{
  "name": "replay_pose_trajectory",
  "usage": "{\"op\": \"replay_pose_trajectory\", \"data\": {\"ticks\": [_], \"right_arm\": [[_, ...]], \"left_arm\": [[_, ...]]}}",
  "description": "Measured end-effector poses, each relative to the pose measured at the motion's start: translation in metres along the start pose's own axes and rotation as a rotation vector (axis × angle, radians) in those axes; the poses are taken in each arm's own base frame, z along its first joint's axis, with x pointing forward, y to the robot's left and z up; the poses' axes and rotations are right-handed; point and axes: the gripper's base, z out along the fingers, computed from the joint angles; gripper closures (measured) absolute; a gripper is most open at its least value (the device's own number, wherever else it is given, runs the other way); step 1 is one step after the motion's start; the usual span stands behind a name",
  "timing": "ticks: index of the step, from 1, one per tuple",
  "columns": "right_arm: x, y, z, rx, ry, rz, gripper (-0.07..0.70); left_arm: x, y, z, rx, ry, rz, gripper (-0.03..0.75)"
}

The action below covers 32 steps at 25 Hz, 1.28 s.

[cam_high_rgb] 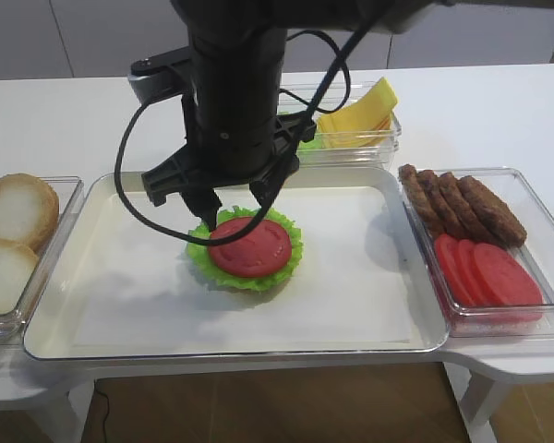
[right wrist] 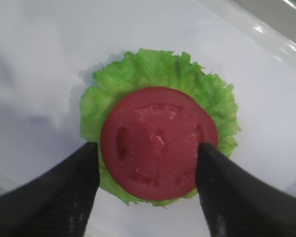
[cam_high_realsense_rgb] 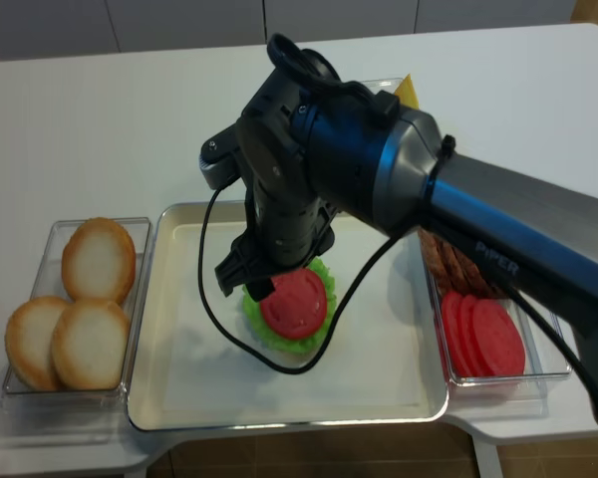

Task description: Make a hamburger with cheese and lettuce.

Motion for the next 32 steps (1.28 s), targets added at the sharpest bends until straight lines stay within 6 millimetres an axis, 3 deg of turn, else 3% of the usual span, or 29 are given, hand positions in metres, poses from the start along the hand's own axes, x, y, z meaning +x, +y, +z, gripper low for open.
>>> {"op": "replay_pose_trajectory", "data": {"ticks": [5, 10, 17, 20, 24, 32], "right_arm": [[-0.003, -0.037, -0.016, -0.039, -0.007, 0.064, 0.167], [-0.001, -0.106, -0.04, -0.056, -0.019, 0.222, 0.167], [0.028, -0.21, -0.078, 0.011, -0.072, 0.478, 0.182], [0.052, -0.238, -0.093, 0.035, -0.085, 0.575, 0.19], [0.087, -0.246, -0.108, 0.059, -0.081, 0.644, 0.193], [0.163, -0.202, -0.148, 0.08, -0.139, 0.635, 0.195]], "left_arm": [[0.0, 0.0, 0.0, 0.0, 0.0, 0.0, 0.247], [0.0, 0.0, 0.0, 0.0, 0.0, 0.0, 0.247], [0.0, 0.0, 0.0, 0.0, 0.0, 0.0, 0.247], [0.0, 0.0, 0.0, 0.0, 0.0, 0.0, 0.247], [0.0, 0.0, 0.0, 0.0, 0.0, 0.0, 0.247], [0.0, 0.0, 0.0, 0.0, 0.0, 0.0, 0.247]]}}
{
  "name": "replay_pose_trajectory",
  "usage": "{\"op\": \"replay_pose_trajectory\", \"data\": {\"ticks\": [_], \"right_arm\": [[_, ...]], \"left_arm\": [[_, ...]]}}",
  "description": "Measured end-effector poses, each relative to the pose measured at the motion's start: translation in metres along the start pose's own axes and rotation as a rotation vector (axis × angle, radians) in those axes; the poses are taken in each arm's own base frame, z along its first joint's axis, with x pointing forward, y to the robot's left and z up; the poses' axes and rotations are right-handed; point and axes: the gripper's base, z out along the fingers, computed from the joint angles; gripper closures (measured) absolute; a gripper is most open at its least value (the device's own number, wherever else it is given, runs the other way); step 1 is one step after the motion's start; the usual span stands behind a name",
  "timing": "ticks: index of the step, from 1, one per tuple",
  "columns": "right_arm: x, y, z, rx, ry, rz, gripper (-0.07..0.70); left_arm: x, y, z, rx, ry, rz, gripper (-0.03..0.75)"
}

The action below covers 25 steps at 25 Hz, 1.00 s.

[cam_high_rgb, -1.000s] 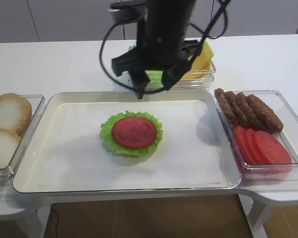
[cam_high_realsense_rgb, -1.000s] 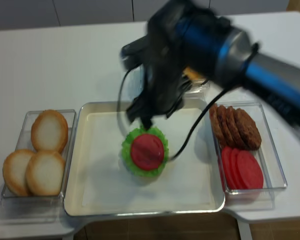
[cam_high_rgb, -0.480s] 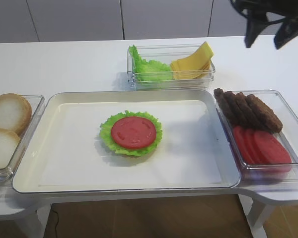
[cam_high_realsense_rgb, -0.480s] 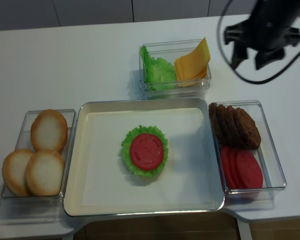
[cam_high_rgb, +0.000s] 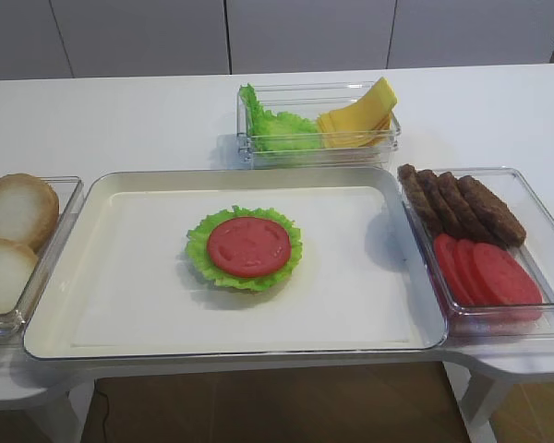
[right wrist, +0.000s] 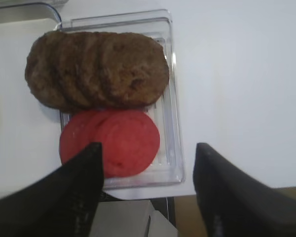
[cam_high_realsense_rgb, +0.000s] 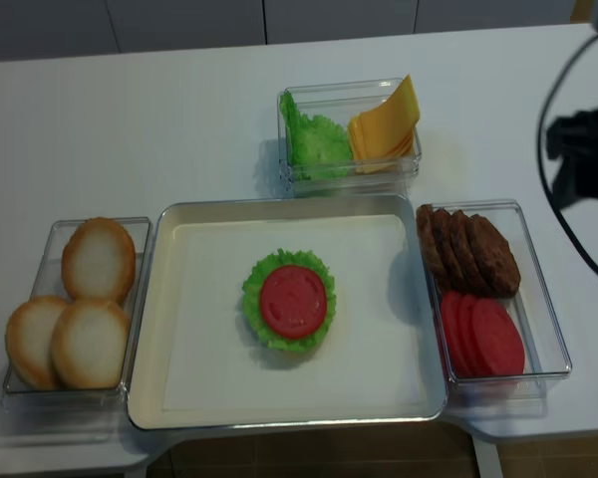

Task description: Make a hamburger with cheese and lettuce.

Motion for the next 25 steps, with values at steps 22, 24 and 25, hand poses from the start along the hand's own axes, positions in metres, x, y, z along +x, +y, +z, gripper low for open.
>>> {"op": "replay_pose_trajectory", "data": {"ticks": [22, 24, 25], "right_arm": [[0.233, -0.033, -0.065, -0.101, -0.517, -0.089, 0.195], [0.247, -0.036, -0.061, -0.102, -0.56, -0.113, 0.195], [0.254, -0.037, -0.058, -0.1, -0.579, -0.128, 0.195]], "left_arm": [[0.0, 0.0, 0.0, 0.0, 0.0, 0.0, 0.247], [0.0, 0.0, 0.0, 0.0, 0.0, 0.0, 0.247], [0.0, 0.0, 0.0, 0.0, 0.0, 0.0, 0.247]]}}
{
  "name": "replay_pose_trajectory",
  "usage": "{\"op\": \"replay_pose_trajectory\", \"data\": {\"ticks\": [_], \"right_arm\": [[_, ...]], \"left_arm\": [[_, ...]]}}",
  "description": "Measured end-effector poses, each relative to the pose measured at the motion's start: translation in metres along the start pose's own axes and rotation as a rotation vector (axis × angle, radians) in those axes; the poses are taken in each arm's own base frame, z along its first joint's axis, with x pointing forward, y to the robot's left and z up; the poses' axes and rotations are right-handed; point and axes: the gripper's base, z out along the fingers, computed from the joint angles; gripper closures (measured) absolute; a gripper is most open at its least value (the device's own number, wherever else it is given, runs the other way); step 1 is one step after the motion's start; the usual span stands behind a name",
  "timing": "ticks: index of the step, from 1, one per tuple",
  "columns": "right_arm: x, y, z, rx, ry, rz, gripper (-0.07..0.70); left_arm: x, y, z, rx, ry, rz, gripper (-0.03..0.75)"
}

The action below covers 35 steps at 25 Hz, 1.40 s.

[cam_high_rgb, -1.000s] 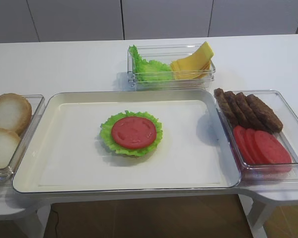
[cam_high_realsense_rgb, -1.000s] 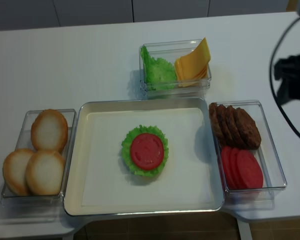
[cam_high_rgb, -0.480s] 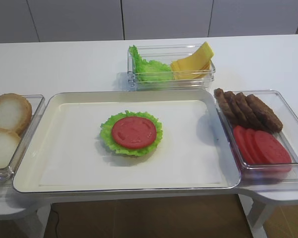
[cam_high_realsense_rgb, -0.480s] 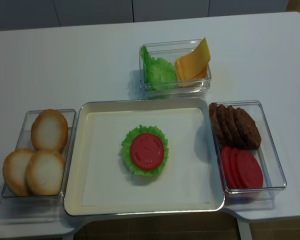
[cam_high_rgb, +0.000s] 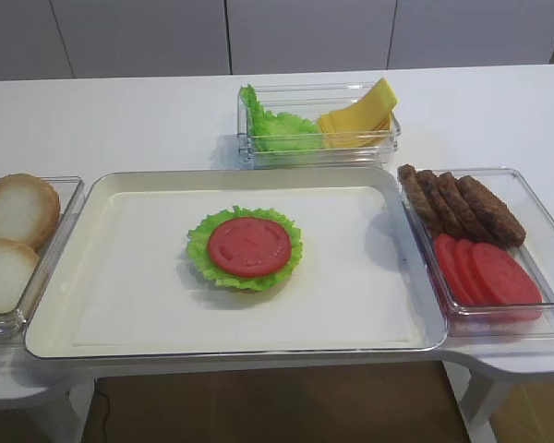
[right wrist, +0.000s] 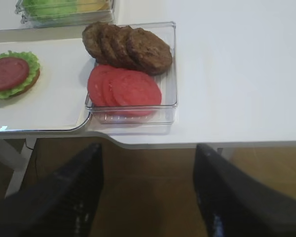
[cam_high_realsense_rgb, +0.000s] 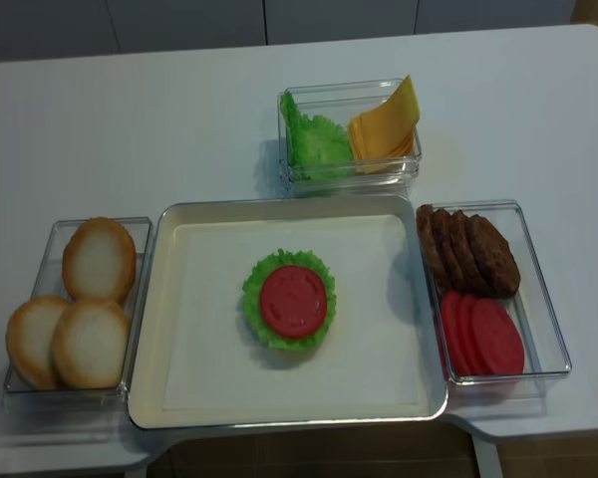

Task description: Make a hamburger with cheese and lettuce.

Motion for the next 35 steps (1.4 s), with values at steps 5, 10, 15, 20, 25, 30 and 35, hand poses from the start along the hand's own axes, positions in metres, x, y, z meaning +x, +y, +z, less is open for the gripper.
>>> {"op": "replay_pose_trajectory", "data": {"ticks": [5, 10, 15, 20, 25, 30, 35], "right_arm": [[0.021, -0.003, 0.013, -0.004, 0.02, -0.058, 0.195], [0.027, -0.003, 0.031, -0.025, 0.026, -0.099, 0.154], [0.026, -0.005, 0.04, -0.017, -0.008, -0.103, 0.137], [0.026, -0.005, 0.04, -0.019, -0.012, -0.103, 0.136], [0.026, -0.005, 0.04, -0.019, -0.014, -0.103, 0.136], [0.026, -0.005, 0.04, -0.019, -0.014, -0.103, 0.136], [0.026, -0.005, 0.04, -0.019, -0.014, -0.103, 0.136]], "left_arm": [[0.0, 0.0, 0.0, 0.0, 0.0, 0.0, 0.247], [0.0, 0.0, 0.0, 0.0, 0.0, 0.0, 0.247], [0.0, 0.0, 0.0, 0.0, 0.0, 0.0, 0.247], [0.0, 0.0, 0.0, 0.0, 0.0, 0.0, 0.247], [0.0, 0.0, 0.0, 0.0, 0.0, 0.0, 0.247], [0.0, 0.0, 0.0, 0.0, 0.0, 0.0, 0.247], [0.0, 0.0, 0.0, 0.0, 0.0, 0.0, 0.247]]}}
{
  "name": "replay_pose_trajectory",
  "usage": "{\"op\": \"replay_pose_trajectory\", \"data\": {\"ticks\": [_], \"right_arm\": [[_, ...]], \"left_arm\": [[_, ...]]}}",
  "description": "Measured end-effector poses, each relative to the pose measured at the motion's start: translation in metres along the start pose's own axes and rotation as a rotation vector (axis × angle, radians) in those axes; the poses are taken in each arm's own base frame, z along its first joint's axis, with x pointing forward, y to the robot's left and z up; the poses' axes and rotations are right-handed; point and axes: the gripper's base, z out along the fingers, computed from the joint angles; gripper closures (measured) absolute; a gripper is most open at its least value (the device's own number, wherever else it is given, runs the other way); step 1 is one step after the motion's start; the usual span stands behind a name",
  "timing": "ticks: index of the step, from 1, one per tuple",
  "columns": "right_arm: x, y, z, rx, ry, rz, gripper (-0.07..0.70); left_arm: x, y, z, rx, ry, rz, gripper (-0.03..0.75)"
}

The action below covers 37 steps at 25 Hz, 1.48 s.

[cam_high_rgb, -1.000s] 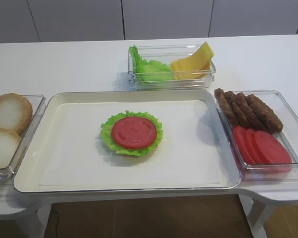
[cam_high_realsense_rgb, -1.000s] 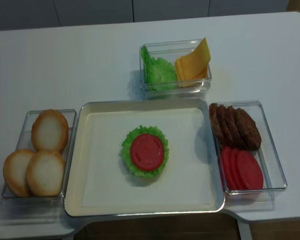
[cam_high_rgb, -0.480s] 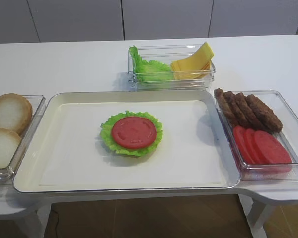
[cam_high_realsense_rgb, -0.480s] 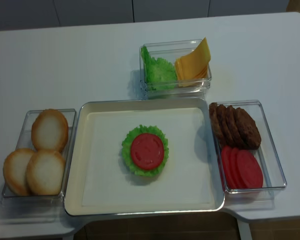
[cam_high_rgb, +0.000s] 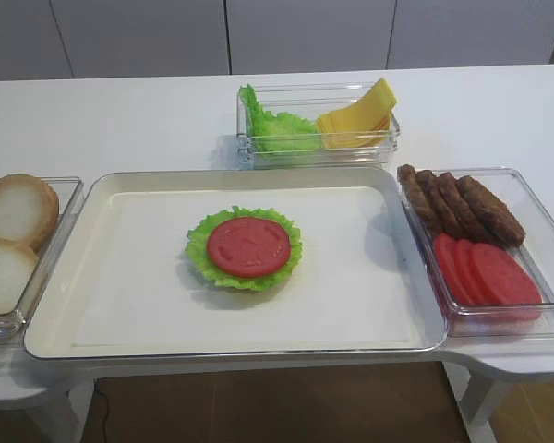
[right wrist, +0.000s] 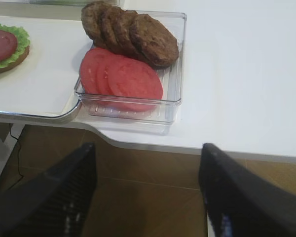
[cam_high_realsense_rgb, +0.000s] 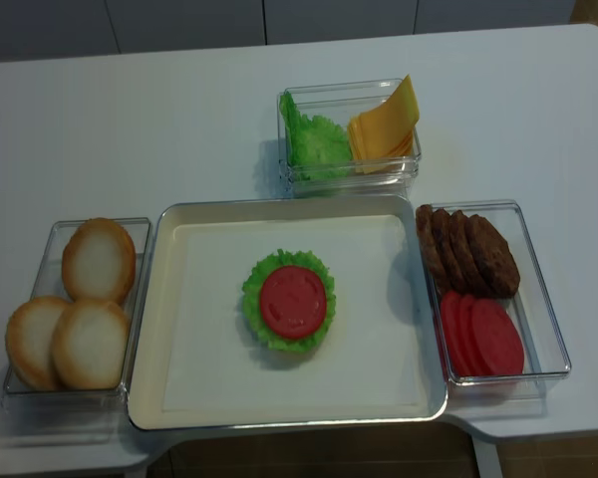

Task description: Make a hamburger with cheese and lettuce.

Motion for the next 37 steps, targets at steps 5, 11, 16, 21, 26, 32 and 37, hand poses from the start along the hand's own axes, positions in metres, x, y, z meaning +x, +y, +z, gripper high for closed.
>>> {"op": "replay_pose_trajectory", "data": {"ticks": [5, 11, 16, 21, 26, 32, 37], "right_arm": [[-0.0002, 0.0, 0.0, 0.0, -0.002, 0.0, 0.136], [-0.0002, 0.0, 0.0, 0.0, -0.002, 0.0, 0.136], [-0.0003, 0.0001, 0.0001, 0.011, -0.003, 0.006, 0.143], [-0.0008, 0.0007, 0.0009, 0.076, -0.008, 0.044, 0.145], [-0.0008, 0.0007, 0.0009, 0.077, -0.008, 0.047, 0.146], [-0.0008, 0.0007, 0.0009, 0.077, -0.008, 0.047, 0.169], [-0.0008, 0.0007, 0.0009, 0.077, -0.008, 0.047, 0.183]], "left_arm": [[0.0, 0.0, 0.0, 0.0, 0.0, 0.0, 0.247], [0.0, 0.0, 0.0, 0.0, 0.0, 0.0, 0.247], [0.0, 0.0, 0.0, 0.0, 0.0, 0.0, 0.247], [0.0, 0.0, 0.0, 0.0, 0.0, 0.0, 0.247], [0.0, 0.0, 0.0, 0.0, 0.0, 0.0, 0.247], [0.0, 0.0, 0.0, 0.0, 0.0, 0.0, 0.247], [0.0, 0.0, 0.0, 0.0, 0.0, 0.0, 0.247]]}}
